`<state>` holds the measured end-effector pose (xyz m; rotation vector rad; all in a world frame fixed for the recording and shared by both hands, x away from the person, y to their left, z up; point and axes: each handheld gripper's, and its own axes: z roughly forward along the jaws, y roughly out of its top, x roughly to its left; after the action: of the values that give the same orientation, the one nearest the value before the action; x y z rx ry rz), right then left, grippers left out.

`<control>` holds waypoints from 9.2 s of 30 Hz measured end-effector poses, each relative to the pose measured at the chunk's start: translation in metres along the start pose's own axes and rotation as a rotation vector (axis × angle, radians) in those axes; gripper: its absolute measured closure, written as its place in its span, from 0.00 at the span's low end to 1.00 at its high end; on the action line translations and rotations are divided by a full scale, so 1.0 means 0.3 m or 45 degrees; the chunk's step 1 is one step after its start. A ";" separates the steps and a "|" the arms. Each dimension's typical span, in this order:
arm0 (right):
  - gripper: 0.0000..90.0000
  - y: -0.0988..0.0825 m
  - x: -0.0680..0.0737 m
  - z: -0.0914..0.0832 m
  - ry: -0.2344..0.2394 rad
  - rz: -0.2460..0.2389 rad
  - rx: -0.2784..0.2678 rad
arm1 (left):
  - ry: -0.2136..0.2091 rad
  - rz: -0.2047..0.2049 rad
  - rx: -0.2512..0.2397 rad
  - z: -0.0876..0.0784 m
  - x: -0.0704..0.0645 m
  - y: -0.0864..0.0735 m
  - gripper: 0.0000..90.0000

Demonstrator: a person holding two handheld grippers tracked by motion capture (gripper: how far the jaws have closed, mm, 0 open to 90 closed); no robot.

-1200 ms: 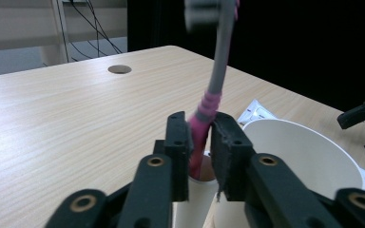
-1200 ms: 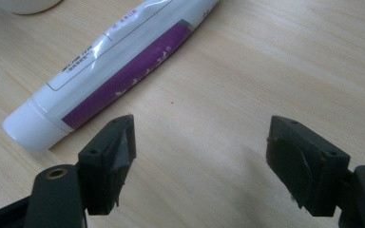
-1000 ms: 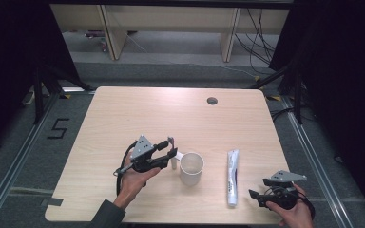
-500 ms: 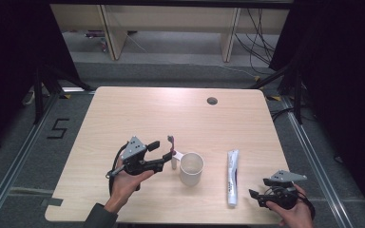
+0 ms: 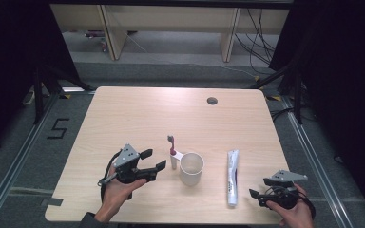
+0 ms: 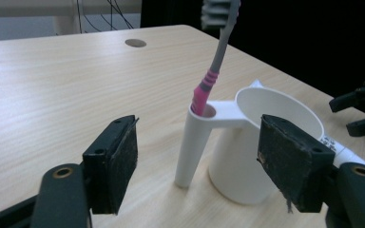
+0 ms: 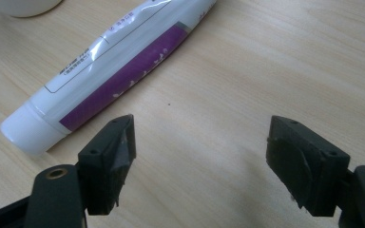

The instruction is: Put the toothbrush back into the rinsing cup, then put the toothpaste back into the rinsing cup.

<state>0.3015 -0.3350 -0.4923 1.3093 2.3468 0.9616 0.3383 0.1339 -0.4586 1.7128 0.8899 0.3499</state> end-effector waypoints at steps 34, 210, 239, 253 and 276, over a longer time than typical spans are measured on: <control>0.29 -0.012 -0.009 -0.004 0.006 -0.002 -0.002 | 0.025 0.021 0.248 -0.063 -0.036 -0.167 0.23; 0.86 0.592 0.034 0.102 0.186 -0.276 0.007 | -0.001 0.141 0.363 -0.088 -0.069 -0.229 0.28; 0.86 0.656 0.216 0.091 0.368 -0.184 -0.536 | 0.003 0.117 0.325 -0.091 -0.066 -0.227 0.24; 0.86 0.669 0.299 0.096 0.460 -0.198 -0.609 | 0.004 0.118 0.315 -0.093 -0.066 -0.224 0.24; 0.86 0.579 0.357 0.193 0.553 -0.195 -0.542 | 0.008 0.136 0.342 -0.097 -0.065 -0.225 0.24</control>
<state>0.3857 -0.1584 -0.4106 0.8046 2.2965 1.7139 0.2810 0.1467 -0.5070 2.0132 0.8823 0.3170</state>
